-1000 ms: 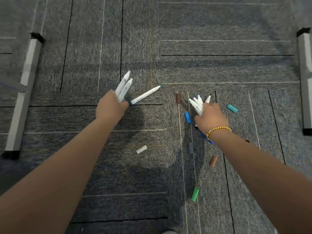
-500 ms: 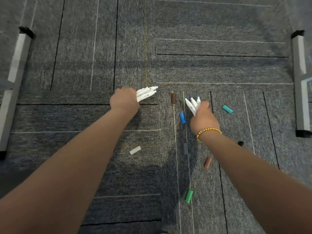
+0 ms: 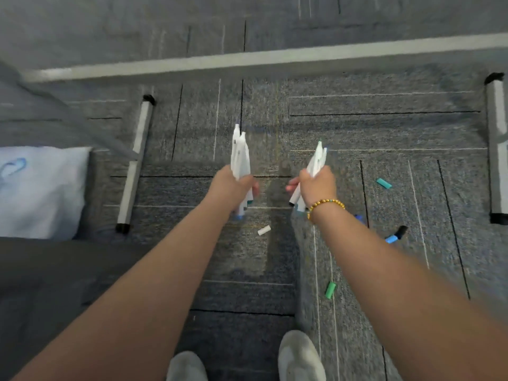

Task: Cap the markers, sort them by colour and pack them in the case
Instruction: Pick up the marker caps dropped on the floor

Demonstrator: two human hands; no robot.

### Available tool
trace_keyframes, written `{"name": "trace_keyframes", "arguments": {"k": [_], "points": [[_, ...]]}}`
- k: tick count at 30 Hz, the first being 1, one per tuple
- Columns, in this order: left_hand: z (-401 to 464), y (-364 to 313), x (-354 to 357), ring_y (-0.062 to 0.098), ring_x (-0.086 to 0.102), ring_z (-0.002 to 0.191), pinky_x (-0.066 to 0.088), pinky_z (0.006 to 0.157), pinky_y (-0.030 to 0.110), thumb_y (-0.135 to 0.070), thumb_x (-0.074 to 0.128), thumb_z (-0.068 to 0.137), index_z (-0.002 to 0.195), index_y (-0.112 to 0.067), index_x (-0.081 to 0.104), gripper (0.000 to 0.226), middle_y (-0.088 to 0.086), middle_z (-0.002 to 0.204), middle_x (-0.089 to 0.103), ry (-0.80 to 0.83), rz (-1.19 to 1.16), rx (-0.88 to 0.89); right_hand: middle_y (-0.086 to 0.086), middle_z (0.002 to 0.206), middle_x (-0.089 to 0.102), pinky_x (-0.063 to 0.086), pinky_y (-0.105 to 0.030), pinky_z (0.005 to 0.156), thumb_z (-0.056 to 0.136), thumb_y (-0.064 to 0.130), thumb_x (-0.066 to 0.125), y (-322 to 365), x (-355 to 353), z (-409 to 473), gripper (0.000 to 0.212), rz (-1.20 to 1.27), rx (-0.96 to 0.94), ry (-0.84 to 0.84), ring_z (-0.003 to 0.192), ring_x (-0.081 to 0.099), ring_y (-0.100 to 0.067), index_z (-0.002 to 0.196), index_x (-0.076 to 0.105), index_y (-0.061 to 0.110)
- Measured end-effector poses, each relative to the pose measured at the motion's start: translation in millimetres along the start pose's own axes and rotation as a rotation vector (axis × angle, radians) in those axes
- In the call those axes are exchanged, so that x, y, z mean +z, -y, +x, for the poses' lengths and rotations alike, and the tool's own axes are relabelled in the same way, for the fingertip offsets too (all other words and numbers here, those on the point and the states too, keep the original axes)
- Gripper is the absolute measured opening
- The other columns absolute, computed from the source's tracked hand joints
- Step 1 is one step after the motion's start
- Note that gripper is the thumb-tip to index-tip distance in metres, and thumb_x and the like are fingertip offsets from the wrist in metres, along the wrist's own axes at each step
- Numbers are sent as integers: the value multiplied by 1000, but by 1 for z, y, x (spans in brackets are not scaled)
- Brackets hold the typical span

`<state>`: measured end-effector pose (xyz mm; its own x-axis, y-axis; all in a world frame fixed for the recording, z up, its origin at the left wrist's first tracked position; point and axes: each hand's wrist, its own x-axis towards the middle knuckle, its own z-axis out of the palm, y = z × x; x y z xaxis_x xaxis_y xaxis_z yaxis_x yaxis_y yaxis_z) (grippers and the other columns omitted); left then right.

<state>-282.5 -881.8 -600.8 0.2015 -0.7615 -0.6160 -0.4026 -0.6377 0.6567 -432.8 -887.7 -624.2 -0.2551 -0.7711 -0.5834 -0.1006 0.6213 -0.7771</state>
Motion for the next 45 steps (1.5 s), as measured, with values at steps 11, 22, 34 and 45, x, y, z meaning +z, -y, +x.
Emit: {"name": "trace_keyframes", "arguments": {"k": [11, 22, 34, 45], "points": [[-260, -96, -134, 16, 62, 66, 53, 68, 32, -13, 58, 91, 109, -3, 54, 21, 6, 74, 63, -153, -253, 176, -7, 59, 46, 33, -12, 31, 95, 13, 47, 158, -38, -237, 13, -7, -300, 212, 30, 44, -4, 83, 45, 10], [-534, -145, -250, 15, 58, 57, 49, 50, 23, -15, 60, 82, 83, -7, 61, 9, 2, 64, 57, -560, -248, 318, -8, 71, 56, 53, -44, 65, 80, 37, 49, 271, -54, -494, 18, 70, -811, 250, 67, 59, -33, 75, 47, 20], [-792, 38, -392, 13, 57, 60, 48, 57, 28, -14, 51, 92, 98, -9, 52, 8, -1, 69, 58, -1047, -425, 362, -9, 74, 58, 38, -15, 35, 92, 24, 49, 247, 65, -799, 13, 190, -992, 583, 51, 55, -18, 96, 51, 12], [-869, 199, -442, 16, 46, 57, 39, 50, 25, -14, 52, 89, 94, -14, 52, 5, 7, 78, 56, -1557, -652, 239, 1, 63, 56, 49, -39, 57, 92, 27, 49, 139, 178, -933, 16, 21, -1086, 964, 67, 65, -28, 77, 41, 26]]}}
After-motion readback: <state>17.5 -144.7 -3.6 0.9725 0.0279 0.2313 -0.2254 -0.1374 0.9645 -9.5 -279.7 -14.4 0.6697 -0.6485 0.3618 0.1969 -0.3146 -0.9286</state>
